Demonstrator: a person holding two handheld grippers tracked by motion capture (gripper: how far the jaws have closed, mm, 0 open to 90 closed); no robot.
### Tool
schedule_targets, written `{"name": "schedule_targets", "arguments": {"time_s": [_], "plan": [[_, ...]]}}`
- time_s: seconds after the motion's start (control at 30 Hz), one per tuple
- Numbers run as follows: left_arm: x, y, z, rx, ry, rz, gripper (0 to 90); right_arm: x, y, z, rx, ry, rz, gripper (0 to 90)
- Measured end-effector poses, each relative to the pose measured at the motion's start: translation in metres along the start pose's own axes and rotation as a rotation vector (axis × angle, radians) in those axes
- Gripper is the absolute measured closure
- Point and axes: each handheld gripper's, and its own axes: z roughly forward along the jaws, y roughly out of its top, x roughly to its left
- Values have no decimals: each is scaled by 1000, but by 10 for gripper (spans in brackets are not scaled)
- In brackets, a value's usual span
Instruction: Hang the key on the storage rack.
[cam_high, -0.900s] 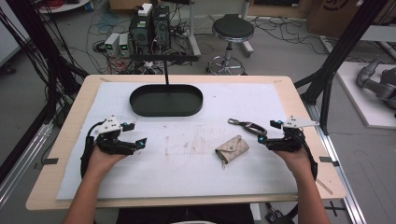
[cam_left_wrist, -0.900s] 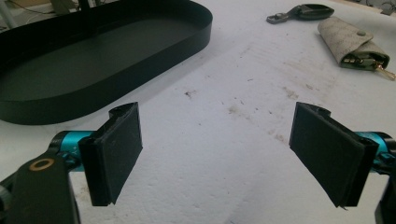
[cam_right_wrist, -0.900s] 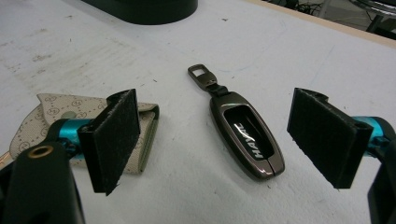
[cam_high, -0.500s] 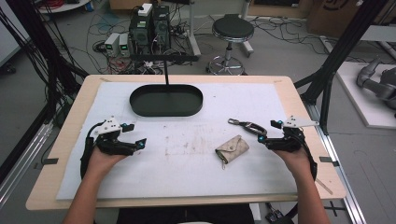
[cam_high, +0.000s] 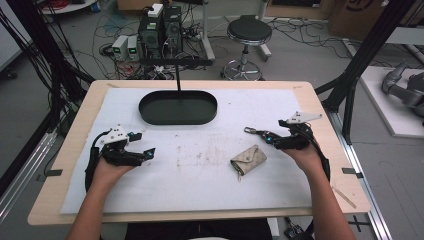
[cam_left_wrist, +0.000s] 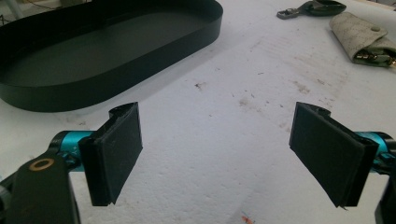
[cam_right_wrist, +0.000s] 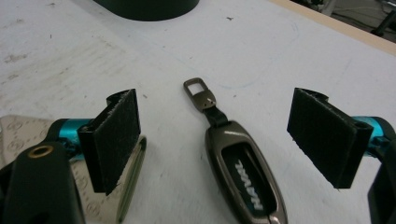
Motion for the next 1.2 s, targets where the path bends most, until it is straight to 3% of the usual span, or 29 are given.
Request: {"name": "schedule_targets", "arguments": {"time_s": [0.17,0.2,0.43,0.47,0.73,0.83,0.87,0.97,1.07,1.2], "plan": [[1,-1,0,9,0,0,173,-6,17,19,41,10,-26,175],[1,-1,0,10,0,-2,173,-8,20,28,69,17,-28,176],[1,-1,1,22,-7,1,173,-10,21,52,138,23,-50,221],[1,-1,1,23,-9,0,173,-11,19,58,159,21,-53,279],[1,-2,2,23,-15,-4,173,-13,13,70,223,34,-48,377],[1,-2,2,25,-16,-6,173,-12,10,74,247,48,-52,446],[1,-2,2,26,-20,-4,173,-11,9,77,263,54,-53,509],[1,-3,2,30,-17,-1,173,-12,7,78,261,65,-47,565],[0,-3,3,32,-21,-1,173,-11,7,77,259,79,-44,712],[0,-3,3,36,-19,-1,173,-8,5,75,249,63,-33,743]]}}
